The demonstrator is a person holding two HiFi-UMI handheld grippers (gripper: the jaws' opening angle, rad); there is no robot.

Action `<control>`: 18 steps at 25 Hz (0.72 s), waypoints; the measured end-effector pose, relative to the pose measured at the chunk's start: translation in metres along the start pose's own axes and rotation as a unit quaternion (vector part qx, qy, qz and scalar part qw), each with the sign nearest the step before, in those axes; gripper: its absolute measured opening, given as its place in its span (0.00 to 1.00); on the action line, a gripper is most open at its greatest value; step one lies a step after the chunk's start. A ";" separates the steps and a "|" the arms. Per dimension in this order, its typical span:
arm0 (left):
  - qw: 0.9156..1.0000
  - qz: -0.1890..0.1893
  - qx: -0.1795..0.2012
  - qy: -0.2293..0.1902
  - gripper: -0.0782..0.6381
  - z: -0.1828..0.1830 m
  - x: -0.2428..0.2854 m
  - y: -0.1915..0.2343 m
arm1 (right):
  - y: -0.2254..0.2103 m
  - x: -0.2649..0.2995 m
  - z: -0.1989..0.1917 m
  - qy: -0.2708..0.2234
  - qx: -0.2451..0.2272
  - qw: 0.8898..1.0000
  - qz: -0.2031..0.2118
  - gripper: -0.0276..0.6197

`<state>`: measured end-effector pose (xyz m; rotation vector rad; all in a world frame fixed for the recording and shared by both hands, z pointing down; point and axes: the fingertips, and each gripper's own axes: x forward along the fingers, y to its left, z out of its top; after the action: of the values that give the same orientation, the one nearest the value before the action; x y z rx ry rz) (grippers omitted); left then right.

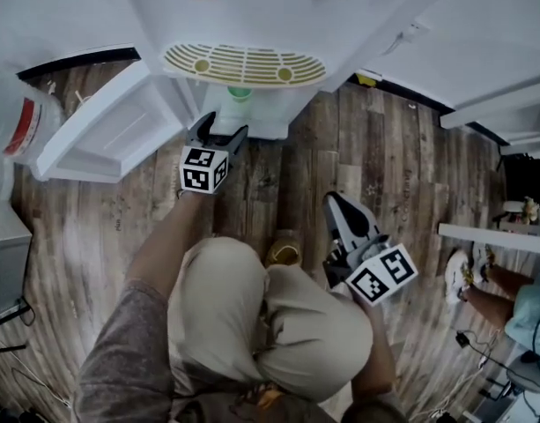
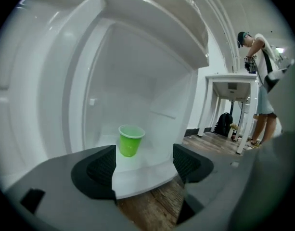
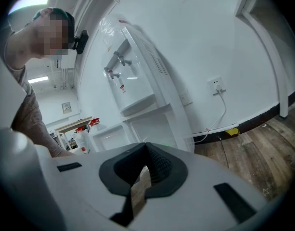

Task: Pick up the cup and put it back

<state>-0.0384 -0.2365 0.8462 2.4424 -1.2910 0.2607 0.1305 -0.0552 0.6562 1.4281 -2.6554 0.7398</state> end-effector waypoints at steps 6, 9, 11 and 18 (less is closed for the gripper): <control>0.999 -0.036 -0.013 0.001 0.61 0.023 -0.057 -0.021 | -0.004 0.009 0.000 0.005 -0.006 1.000 -0.016 0.05; 0.999 -0.050 -0.003 0.000 0.61 0.041 -0.085 -0.033 | -0.001 0.016 0.002 0.004 -0.009 1.000 -0.012 0.05; 0.998 -0.063 0.000 -0.002 0.61 0.053 -0.103 -0.042 | 0.000 0.021 0.003 0.006 -0.013 1.000 -0.013 0.05; 0.995 -0.094 -0.002 -0.020 0.61 0.102 -0.156 -0.062 | -0.004 0.033 0.002 0.024 -0.031 0.999 -0.017 0.05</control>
<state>-0.0758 -0.1271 0.6873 2.5557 -1.0660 0.1588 0.1151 -0.0834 0.6641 1.4186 -2.5884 0.6729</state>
